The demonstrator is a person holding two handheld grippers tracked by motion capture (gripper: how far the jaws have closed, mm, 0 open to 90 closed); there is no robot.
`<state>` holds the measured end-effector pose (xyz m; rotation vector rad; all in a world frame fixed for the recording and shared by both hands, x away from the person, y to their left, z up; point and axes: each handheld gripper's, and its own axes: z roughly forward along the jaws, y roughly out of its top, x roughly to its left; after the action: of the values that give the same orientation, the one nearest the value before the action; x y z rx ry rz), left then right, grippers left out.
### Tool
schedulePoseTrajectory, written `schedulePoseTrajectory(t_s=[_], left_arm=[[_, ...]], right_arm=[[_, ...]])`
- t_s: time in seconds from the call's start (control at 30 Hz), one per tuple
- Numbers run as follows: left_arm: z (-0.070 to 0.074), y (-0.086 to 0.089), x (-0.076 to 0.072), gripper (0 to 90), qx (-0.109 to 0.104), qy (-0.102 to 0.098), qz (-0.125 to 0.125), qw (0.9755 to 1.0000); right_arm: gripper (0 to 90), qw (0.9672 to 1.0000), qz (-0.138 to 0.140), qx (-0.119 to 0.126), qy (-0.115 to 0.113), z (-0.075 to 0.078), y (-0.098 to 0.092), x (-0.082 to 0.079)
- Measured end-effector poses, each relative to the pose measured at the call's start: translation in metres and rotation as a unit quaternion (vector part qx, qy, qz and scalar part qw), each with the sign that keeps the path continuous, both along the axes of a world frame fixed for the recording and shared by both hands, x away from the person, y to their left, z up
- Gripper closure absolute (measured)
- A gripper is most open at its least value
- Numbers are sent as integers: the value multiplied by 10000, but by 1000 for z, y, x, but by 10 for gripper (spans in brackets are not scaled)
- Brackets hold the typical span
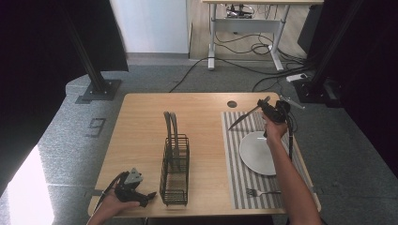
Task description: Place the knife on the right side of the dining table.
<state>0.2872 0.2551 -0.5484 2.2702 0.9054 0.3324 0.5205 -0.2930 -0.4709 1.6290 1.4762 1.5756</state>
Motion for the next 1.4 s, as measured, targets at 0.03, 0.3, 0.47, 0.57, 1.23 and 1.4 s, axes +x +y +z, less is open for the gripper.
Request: schedulePoseTrajectory(t_s=[0.03,0.3,0.47,0.57,1.23,1.4], left_arm=[[0,0,0,0,0,0,0,10000],[0,0,0,0,0,1,1,10000],[0,0,0,1,0,0,1,10000],[0,0,0,0,-1,1,1,10000],[0,0,0,1,0,-1,1,10000],[0,0,0,1,-2,1,9,10000]], right_arm=[[766,10000,-17,-27,11,-1,-1,0],[737,9995,-173,-64,246,-10,-11,2],[720,9990,-239,-67,367,-16,-16,2],[709,9986,-272,-51,460,-19,-19,3],[647,9935,-490,49,1025,-41,-33,9],[638,9922,-519,73,1128,-44,-35,10]])
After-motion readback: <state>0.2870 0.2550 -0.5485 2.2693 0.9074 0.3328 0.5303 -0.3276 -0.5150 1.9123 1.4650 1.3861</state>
